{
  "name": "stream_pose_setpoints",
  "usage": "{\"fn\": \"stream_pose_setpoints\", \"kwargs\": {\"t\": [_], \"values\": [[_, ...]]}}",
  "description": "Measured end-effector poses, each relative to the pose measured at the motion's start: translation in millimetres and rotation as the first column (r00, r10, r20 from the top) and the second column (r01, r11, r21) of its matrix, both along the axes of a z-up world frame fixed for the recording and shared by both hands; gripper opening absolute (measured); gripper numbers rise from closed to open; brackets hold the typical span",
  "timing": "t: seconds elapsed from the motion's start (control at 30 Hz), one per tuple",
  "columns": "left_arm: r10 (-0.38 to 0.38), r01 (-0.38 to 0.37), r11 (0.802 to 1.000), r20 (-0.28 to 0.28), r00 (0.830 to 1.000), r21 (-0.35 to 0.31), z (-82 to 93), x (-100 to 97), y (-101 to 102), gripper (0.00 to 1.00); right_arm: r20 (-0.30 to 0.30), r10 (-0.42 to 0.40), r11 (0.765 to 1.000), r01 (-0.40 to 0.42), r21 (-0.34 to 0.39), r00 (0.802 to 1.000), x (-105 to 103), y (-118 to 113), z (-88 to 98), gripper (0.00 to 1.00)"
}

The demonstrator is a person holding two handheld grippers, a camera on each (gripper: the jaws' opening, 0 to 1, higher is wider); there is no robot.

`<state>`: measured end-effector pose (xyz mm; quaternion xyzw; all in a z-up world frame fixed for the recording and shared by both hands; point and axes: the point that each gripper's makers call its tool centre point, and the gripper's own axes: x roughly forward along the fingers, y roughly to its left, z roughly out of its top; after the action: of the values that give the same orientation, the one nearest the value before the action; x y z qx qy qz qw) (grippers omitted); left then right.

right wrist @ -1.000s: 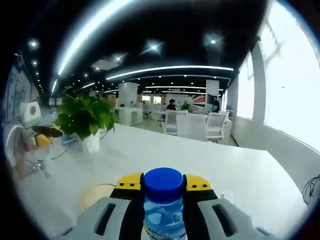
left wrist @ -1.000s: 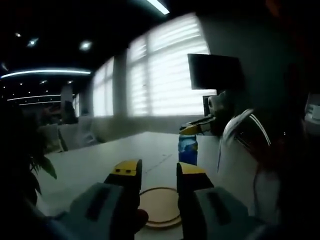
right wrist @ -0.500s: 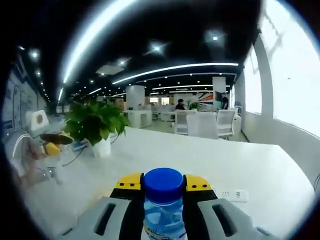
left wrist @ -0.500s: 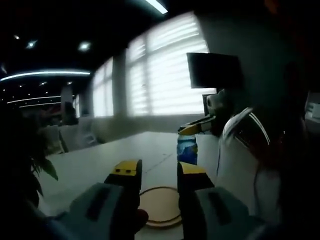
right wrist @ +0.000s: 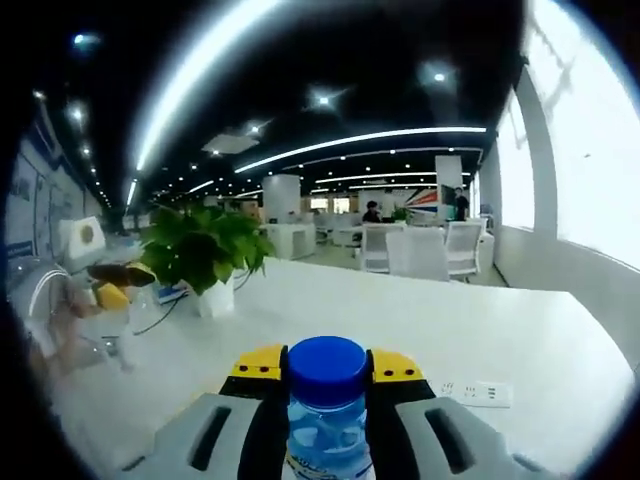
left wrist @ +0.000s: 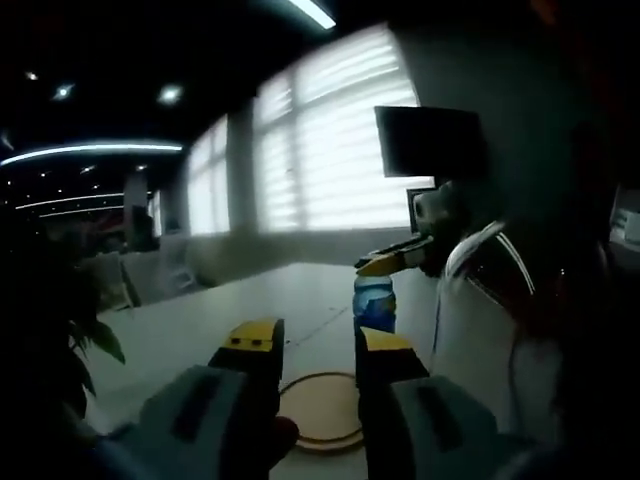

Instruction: Open the cover put in the Mizone put the cover back on

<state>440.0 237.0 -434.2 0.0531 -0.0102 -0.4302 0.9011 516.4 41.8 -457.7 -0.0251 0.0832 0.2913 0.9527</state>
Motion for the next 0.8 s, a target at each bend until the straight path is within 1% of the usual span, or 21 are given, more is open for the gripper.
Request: {"fn": "stream_pose_setpoints", "kwargs": {"t": [0.17,0.27,0.37,0.5,0.63,0.77,0.8], "values": [[0.007,-0.007,1.0,-0.006,1.0,-0.005,0.2,1.5,1.7,0.21,-0.006,0.0,1.0,0.0,0.008,1.0,-0.1,-0.8,0.3,0.22],[0.009,-0.01,1.0,-0.01,1.0,-0.004,-1.2,2.4,1.5,0.21,0.017,0.009,1.0,-0.009,0.013,1.0,0.6,0.6,0.3,0.22],[0.009,-0.009,1.0,-0.015,1.0,-0.002,-2.4,3.0,0.0,0.21,0.014,0.012,1.0,-0.013,0.025,1.0,2.0,-0.5,0.8,0.22],[0.0,0.0,1.0,-0.018,1.0,-0.01,-1.7,2.4,-1.3,0.21,0.024,0.023,0.999,-0.024,0.036,0.999,3.2,-1.4,0.9,0.22],[0.001,-0.001,1.0,-0.019,1.0,-0.013,-1.8,3.2,-0.9,0.21,0.064,0.027,1.0,-0.027,-0.003,0.998,3.4,0.3,0.8,0.22],[0.0,0.0,1.0,-0.021,1.0,-0.018,-1.4,3.3,-1.0,0.21,0.071,0.027,1.0,-0.026,-0.009,0.997,2.6,-0.1,1.1,0.22],[-0.001,0.001,1.0,-0.022,1.0,-0.018,-1.6,3.4,-1.2,0.21,0.067,0.024,1.0,-0.024,0.001,0.997,3.0,-0.4,1.1,0.22]]}}
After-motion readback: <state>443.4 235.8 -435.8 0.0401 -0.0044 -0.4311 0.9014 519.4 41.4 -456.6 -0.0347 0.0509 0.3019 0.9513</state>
